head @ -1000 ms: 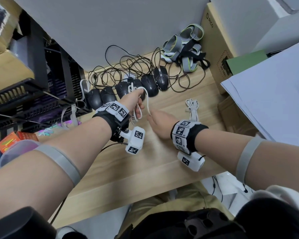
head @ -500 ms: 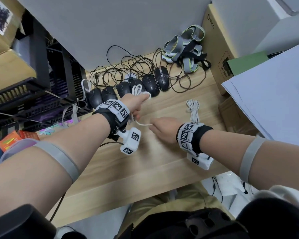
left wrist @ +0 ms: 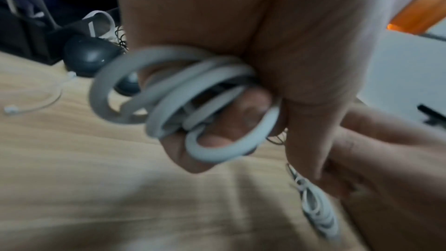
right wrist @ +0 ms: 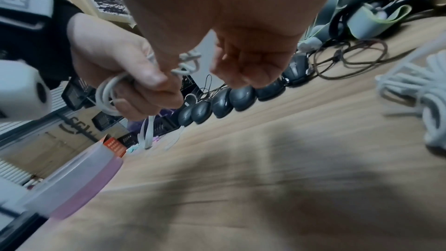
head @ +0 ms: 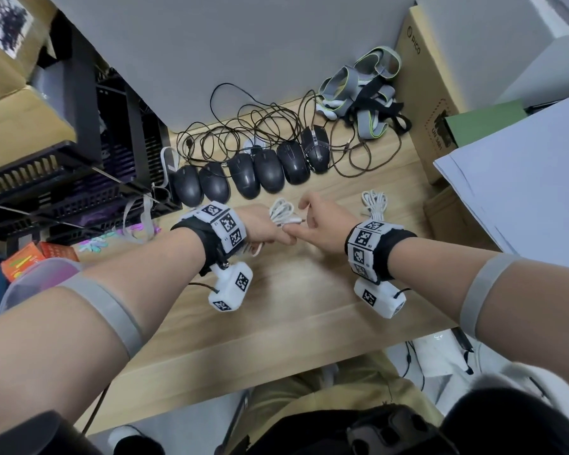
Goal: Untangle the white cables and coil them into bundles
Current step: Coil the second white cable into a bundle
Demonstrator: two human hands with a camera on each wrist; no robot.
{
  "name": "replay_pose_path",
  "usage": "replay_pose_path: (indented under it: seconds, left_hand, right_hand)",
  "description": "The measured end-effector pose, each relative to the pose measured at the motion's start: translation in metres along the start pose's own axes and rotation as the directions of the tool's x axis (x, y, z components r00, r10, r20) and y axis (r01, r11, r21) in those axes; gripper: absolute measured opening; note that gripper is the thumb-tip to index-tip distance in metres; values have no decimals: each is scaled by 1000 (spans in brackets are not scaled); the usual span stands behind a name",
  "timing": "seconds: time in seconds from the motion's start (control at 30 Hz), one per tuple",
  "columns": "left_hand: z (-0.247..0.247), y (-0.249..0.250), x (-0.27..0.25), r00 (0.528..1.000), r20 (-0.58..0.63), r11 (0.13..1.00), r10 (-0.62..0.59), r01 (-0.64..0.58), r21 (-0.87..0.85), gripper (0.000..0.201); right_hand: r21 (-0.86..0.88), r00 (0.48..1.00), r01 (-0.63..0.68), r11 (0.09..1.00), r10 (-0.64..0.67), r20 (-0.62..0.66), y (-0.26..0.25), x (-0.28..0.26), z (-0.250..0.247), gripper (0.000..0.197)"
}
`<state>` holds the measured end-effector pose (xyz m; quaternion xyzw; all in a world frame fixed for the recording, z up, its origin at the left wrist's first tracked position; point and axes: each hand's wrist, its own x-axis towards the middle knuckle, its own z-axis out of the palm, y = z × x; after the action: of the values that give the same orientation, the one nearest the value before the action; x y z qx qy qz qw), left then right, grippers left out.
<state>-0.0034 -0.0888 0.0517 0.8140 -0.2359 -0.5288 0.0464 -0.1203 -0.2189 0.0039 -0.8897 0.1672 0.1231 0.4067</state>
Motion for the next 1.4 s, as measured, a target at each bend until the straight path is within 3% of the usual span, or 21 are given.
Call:
replay_pose_path:
  seconds: [0.07, 0.1, 0.17, 0.27, 0.43, 0.53, 0.67, 0.8, 0.87, 0.93, 1.1, 1.2, 1.3, 1.4]
  left_hand:
    - [13, -14, 4, 999, 19, 999, -39, 39, -9, 29]
    - [20, -22, 6, 998, 50, 999, -42, 43, -24, 27]
    - [32, -37, 7, 995, 72, 997, -65, 69, -46, 31]
    - [44, -53, 4, 987, 19, 982, -161, 162, -96, 36]
    - [64, -79, 1, 971, -59, 973, -232, 232, 0, 25]
    - [64, -102, 2, 963, -92, 967, -254, 254, -9, 19]
    - [57, -136, -2, 958, -112, 950, -264, 238, -203, 24]
    - [55, -162, -5, 934, -85, 865, -346, 283, -413, 30]
    - [53, -177, -4, 924, -92, 806, -371, 271, -527, 40]
    - [51, -190, -3, 921, -104, 760, -376, 242, -603, 44]
    - [43, -211, -6, 911, -103, 710, -400, 237, -664, 42]
    - [40, -215, -7, 905, -110, 720, -411, 249, -648, 33]
    - [42, -217, -7, 905, -116, 715, -410, 240, -657, 38]
    - [42, -215, -5, 903, -114, 708, -415, 241, -664, 44]
  right_hand:
    - [125, 989, 129, 984, -137, 52, -5, 2, 8, 78]
    - [139, 972, 204, 969, -218, 92, -10, 2, 12, 79]
    - [91, 937, 284, 954, -297, 184, -21, 7, 25, 61]
    - [80, 930, 246, 966, -258, 263, -27, 11, 44, 35]
    - [14, 858, 185, 983, -169, 485, -45, 19, 78, 35]
    - [66, 816, 129, 989, -144, 559, -56, 28, 97, 34]
    - [55, 830, 176, 983, -178, 529, -67, 48, 117, 20]
    - [-10, 822, 167, 986, -133, 553, -91, 76, 132, 30]
    - [6, 866, 177, 984, -158, 474, -101, 94, 134, 42]
    - [-88, 908, 244, 966, -196, 371, -105, 113, 138, 43]
    - [-357, 917, 290, 888, -151, 369, -107, 143, 163, 38]
    - [-403, 932, 262, 877, -122, 340, -101, 146, 172, 28]
    - [-437, 942, 260, 861, -127, 310, -93, 142, 173, 18]
    - [-350, 938, 286, 892, -186, 292, -90, 135, 163, 8]
